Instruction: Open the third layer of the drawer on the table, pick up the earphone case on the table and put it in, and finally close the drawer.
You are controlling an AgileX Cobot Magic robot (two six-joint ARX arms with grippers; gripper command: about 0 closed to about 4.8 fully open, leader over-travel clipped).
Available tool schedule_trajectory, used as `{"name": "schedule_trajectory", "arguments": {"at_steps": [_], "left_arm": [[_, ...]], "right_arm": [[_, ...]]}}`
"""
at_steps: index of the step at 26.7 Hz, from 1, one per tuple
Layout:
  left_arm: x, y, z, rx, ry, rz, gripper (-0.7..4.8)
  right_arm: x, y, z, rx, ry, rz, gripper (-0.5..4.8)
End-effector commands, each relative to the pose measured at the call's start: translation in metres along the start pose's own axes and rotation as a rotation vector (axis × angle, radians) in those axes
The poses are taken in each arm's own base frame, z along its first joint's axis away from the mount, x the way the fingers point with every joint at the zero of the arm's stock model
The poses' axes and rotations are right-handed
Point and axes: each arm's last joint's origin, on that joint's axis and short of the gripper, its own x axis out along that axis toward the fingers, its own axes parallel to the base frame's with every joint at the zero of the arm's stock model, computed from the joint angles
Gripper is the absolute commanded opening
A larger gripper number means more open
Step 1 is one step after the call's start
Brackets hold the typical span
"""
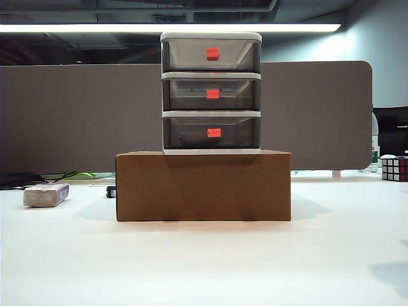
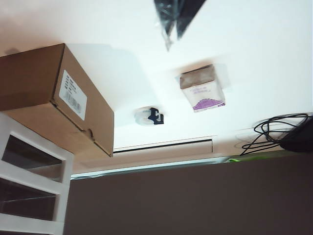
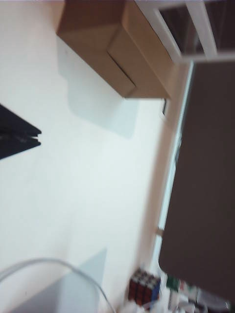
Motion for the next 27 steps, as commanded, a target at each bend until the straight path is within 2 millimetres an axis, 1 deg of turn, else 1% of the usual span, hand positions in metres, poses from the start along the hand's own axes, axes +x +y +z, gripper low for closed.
{"name": "schedule_trajectory", "arguments": {"at_steps": [1,27], "left_arm": [[-0.0007,0.0023,0.0027,-0.015,-0.014,0.021,-0.05],[-0.0008,0.0028,0.0035,-0.014,-0.020,0.036,-0.05]], "right_arm": [[0.0002,-0.0035,0.0007,0.006,-0.025,-0.029,-0.05],[0.0001,-0.0040,-0.0008,0.010,-0.009,-0.033,-0.05]]}}
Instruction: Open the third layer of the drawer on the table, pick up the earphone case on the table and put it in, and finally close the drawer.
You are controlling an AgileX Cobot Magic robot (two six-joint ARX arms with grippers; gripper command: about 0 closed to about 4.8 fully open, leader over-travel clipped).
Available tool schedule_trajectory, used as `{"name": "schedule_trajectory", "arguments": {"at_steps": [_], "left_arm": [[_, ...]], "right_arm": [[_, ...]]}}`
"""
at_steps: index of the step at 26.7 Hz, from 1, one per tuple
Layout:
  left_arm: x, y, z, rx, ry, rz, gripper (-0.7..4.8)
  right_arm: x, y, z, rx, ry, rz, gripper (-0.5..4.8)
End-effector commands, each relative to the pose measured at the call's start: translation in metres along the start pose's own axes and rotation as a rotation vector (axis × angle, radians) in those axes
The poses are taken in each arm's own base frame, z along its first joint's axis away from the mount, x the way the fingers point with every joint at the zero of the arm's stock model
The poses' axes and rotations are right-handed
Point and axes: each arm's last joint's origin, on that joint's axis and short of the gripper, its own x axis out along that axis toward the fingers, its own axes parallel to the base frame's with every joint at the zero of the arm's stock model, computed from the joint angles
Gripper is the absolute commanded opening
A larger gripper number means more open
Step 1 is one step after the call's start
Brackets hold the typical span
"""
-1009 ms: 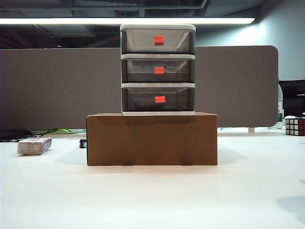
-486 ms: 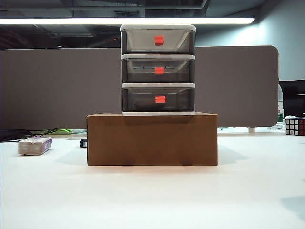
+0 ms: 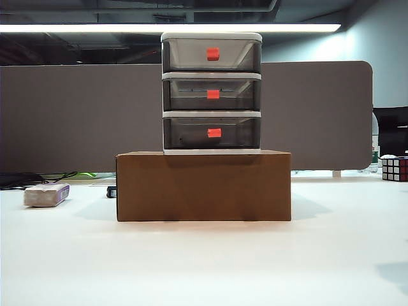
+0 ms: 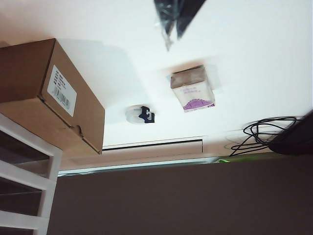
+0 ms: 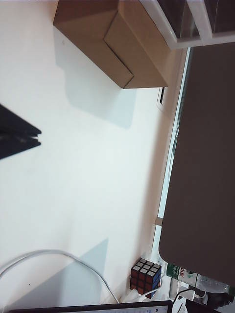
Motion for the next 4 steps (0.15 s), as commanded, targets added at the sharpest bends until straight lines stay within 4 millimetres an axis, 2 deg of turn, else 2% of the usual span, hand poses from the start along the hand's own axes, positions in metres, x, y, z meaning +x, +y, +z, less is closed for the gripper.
{"name": "schedule_trajectory", "arguments": {"at_steps": [1,4], "left_arm": [[-0.0004,0.0003,0.0030,0.000,-0.015,0.006,-0.05],[-0.0004,0.0003,0.0030,0.000,-0.015,0.006,-0.05]], "right_arm": [[0.0003,0.0002,-0.0007,0.001,-0.008,0.000,-0.05],[0.0003,0.0002,-0.0007,0.001,-0.008,0.000,-0.05]]}}
